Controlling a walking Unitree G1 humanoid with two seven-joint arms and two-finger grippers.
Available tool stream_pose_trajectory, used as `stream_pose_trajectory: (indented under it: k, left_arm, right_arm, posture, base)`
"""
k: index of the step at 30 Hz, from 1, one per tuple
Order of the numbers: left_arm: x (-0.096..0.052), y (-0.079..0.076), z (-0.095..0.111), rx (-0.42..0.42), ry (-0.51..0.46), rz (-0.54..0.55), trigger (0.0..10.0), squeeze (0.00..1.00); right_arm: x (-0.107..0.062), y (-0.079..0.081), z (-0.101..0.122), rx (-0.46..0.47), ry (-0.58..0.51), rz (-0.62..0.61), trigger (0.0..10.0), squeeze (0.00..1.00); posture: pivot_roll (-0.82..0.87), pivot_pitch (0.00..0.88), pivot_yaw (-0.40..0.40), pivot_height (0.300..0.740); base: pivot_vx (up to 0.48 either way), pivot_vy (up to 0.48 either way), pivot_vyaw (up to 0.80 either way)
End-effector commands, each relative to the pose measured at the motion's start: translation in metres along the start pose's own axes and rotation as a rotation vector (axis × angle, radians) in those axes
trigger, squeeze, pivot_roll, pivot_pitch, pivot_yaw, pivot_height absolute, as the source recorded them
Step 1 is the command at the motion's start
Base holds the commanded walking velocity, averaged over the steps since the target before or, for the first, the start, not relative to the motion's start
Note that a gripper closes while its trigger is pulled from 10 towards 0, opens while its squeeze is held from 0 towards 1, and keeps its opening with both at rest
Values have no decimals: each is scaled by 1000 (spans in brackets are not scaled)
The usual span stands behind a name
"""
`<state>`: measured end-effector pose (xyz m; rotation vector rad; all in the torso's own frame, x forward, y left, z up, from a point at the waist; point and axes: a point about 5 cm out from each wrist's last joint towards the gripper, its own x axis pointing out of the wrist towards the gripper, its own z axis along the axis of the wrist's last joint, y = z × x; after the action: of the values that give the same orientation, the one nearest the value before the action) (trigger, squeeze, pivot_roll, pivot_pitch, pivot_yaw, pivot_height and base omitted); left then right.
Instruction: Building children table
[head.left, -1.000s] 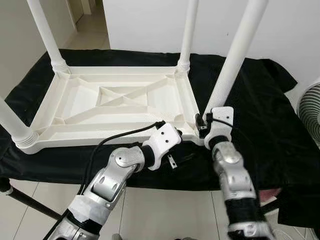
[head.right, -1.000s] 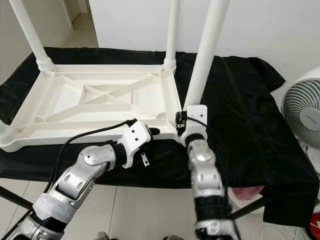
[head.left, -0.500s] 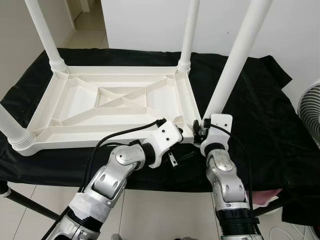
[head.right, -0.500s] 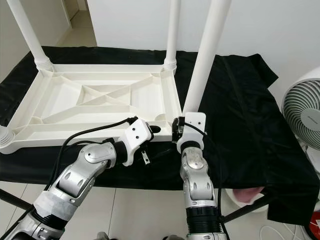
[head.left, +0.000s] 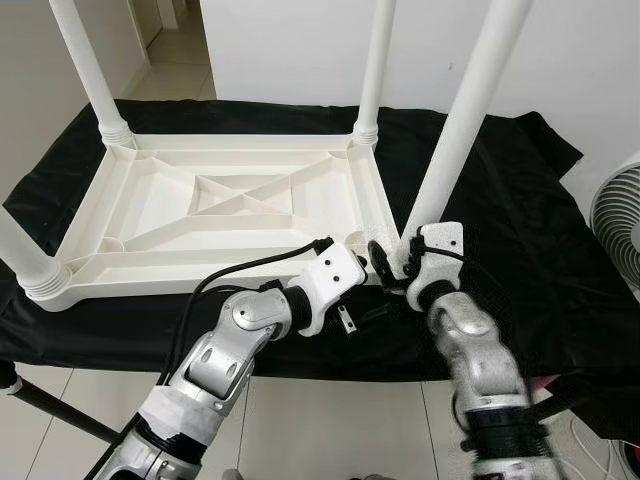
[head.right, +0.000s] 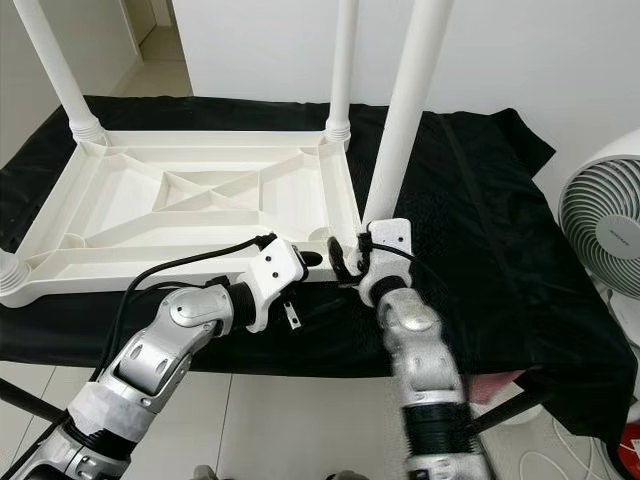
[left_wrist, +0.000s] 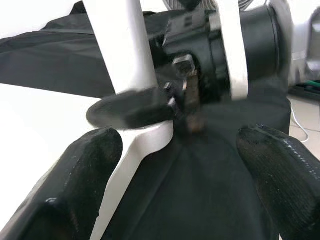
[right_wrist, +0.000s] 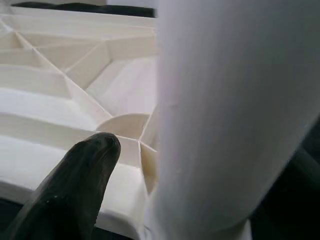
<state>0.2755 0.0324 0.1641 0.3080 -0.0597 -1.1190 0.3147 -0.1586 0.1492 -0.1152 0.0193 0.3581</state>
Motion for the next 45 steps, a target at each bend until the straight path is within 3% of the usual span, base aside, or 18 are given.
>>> stream_pose_trajectory:
  k: [1, 2, 4, 12, 13, 15, 16, 17, 20, 21, 22, 34, 36, 37, 40, 43, 45]
  left_arm:
    - [2, 0, -1, 2, 1, -5, 10000, 0]
    - [2, 0, -1, 2, 1, -5, 10000, 0]
    - [3, 2, -1, 5, 0, -5, 10000, 0]
    - [3, 4, 1, 13, -1, -3, 10000, 0]
    - [2, 5, 1, 15, -1, -2, 10000, 0]
    - [2, 5, 1, 15, -1, -2, 10000, 0]
    - [2, 6, 1, 17, -1, 1, 10000, 0]
    - [2, 6, 1, 18, -1, 2, 10000, 0]
    - [2, 6, 1, 18, -1, 2, 10000, 0]
    - [2, 7, 2, 18, -1, 3, 10000, 0]
    - [2, 7, 2, 19, -2, 2, 10000, 0]
    - [3, 7, 2, 18, -4, -4, 10000, 0]
    - [4, 7, 2, 16, -5, -4, 10000, 0]
    - [4, 6, 2, 15, -5, -5, 10000, 0]
    - [4, 6, 2, 14, -5, -6, 10000, 0]
    - [3, 4, 1, 11, -3, -8, 10000, 0]
    - [3, 4, 1, 10, -2, -8, 10000, 0]
  right_arm:
    - [3, -1, -2, -29, 2, 147, 10000, 0]
    - [3, -1, -2, -29, 2, 147, 10000, 0]
    - [9, -10, -6, -114, 39, 306, 10000, 0]
    - [20, -12, -8, -149, 59, 366, 10000, 0]
    - [23, -13, -8, -158, 65, 382, 9529, 0]
    - [23, -13, -8, -158, 65, 382, 9529, 0]
    - [28, -13, -9, -164, 69, 403, 6196, 0]
    - [29, -14, -9, -165, 69, 412, 4627, 0]
    - [29, -14, -9, -165, 69, 412, 4627, 0]
    - [30, -14, -10, -164, 68, 418, 2863, 0]
    - [31, -14, -10, -161, 63, 429, 0, 0]
    - [27, -15, -18, -93, 26, 401, 0, 0]
    - [26, -16, -19, -84, 22, 378, 392, 0]
    - [26, -16, -20, -75, 24, 342, 10000, 0]
    - [26, -16, -20, -75, 25, 292, 10000, 0]
    - [27, -14, -15, -21, 17, 73, 10000, 0]
    - [26, -13, -14, -3, 15, 29, 10000, 0]
  posture:
    - [-145, 19, 2, 740]
    - [-145, 19, 2, 740]
    - [-145, 13, 7, 740]
    - [-139, 11, 12, 740]
    - [-137, 11, 13, 740]
    - [-137, 11, 13, 740]
    - [-135, 13, 14, 740]
    - [-134, 14, 17, 740]
    - [-134, 14, 17, 740]
    - [-134, 14, 17, 740]
    - [-135, 18, 21, 740]
    - [-140, 30, 23, 740]
    - [-140, 30, 23, 740]
    - [-140, 36, 22, 740]
    - [-140, 39, 22, 740]
    - [-141, 43, 24, 740]
    - [-141, 43, 24, 740]
  base:
    - [0, 0, 0]
    - [0, 0, 0]
    - [0, 0, 0]
    - [0, 0, 0]
    - [0, 0, 0]
    - [0, 0, 0]
    - [0, 0, 0]
    - [0, 0, 0]
    - [0, 0, 0]
    - [0, 0, 0]
    - [0, 0, 0]
    - [0, 0, 0]
    - [0, 0, 0]
    - [0, 0, 0]
    - [0, 0, 0]
    - [0, 0, 0]
    - [0, 0, 0]
